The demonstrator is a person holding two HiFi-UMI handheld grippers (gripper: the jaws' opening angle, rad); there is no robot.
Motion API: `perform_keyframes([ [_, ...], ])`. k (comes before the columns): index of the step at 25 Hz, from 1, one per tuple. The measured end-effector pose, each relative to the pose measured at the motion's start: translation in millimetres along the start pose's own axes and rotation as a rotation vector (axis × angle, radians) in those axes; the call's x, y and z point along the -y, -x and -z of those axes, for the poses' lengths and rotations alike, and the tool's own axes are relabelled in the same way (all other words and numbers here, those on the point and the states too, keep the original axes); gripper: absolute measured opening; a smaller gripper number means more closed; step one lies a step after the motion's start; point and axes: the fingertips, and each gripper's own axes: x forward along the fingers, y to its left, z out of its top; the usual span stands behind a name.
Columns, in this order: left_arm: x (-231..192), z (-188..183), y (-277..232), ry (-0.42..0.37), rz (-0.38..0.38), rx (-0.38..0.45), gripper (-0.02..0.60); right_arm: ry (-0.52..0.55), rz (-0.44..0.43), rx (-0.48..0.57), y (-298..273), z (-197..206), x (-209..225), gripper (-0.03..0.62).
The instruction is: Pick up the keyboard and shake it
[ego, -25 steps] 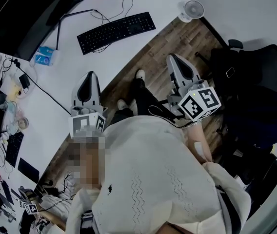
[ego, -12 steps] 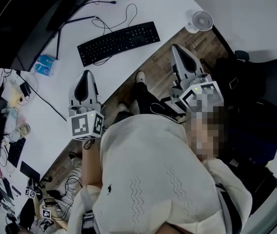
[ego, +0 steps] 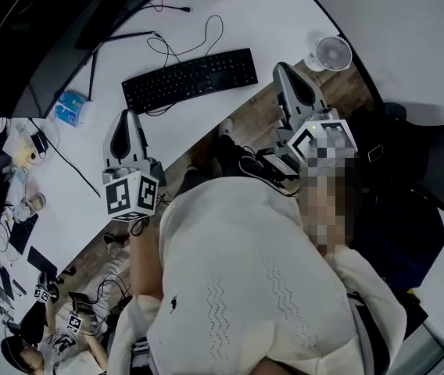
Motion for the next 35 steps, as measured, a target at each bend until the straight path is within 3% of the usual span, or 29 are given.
perform_keyframes([
  [11,13.8,20.7,-25.8,0.009,-0.130,-0.020,0.015,-0.016,-0.099,-0.109,-52.6,17.1,41.7,0.006],
  [19,-10.0,46.8,-27.5,0.023,-0.195,-0.076,0.015,-0.014,-0.107,-0.183,-75.9,38.5,50.8,0.015],
  [35,-76.8,89.2,-61.3,-0.029,-0.117,-0.229,0.018,0.020,-0.007,-0.288,-96.0,92.5,43.1,0.028],
])
